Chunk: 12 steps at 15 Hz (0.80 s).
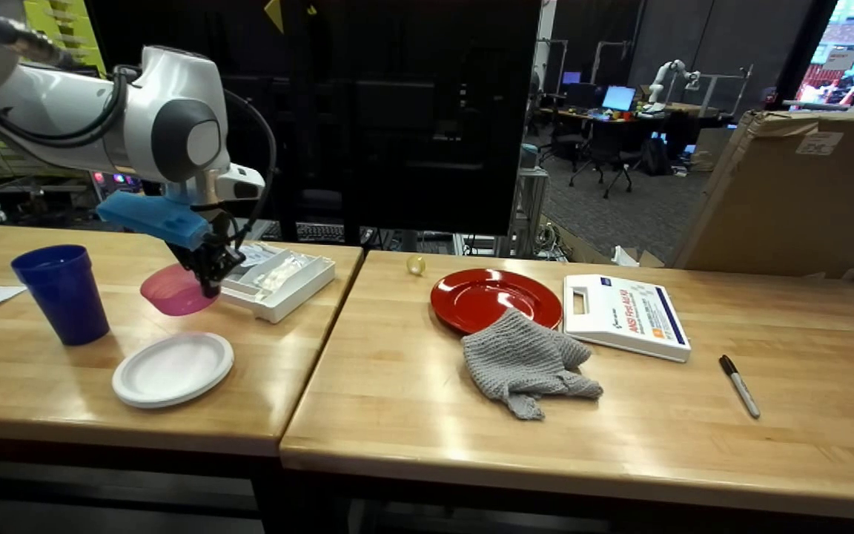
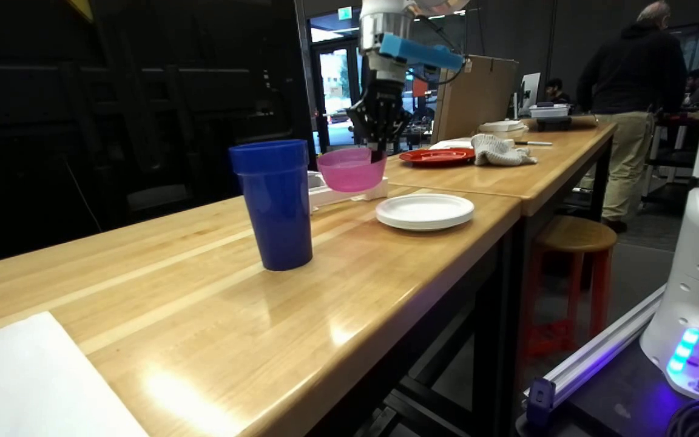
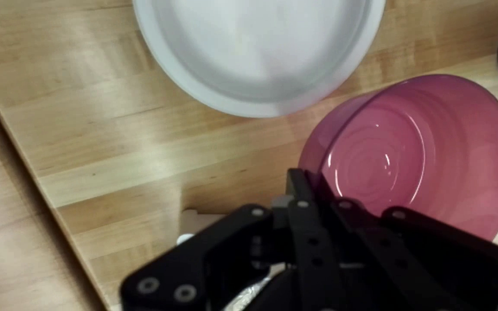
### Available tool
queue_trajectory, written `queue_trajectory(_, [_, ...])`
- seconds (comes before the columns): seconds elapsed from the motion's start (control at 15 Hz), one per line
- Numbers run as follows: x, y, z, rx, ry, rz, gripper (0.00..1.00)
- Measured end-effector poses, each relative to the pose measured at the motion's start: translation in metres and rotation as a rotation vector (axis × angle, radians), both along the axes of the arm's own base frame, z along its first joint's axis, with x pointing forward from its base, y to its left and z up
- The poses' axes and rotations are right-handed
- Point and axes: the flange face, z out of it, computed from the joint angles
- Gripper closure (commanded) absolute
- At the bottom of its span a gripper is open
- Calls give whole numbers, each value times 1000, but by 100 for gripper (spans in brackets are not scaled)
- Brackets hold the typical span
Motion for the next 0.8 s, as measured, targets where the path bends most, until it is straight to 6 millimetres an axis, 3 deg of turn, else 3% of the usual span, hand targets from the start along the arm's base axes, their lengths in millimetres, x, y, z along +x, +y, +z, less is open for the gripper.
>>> queue_trajectory(0.33, [11,-45,15,36,0,-241,99])
queue_trajectory(0.8, [23,-117,10,123,52,-549,99])
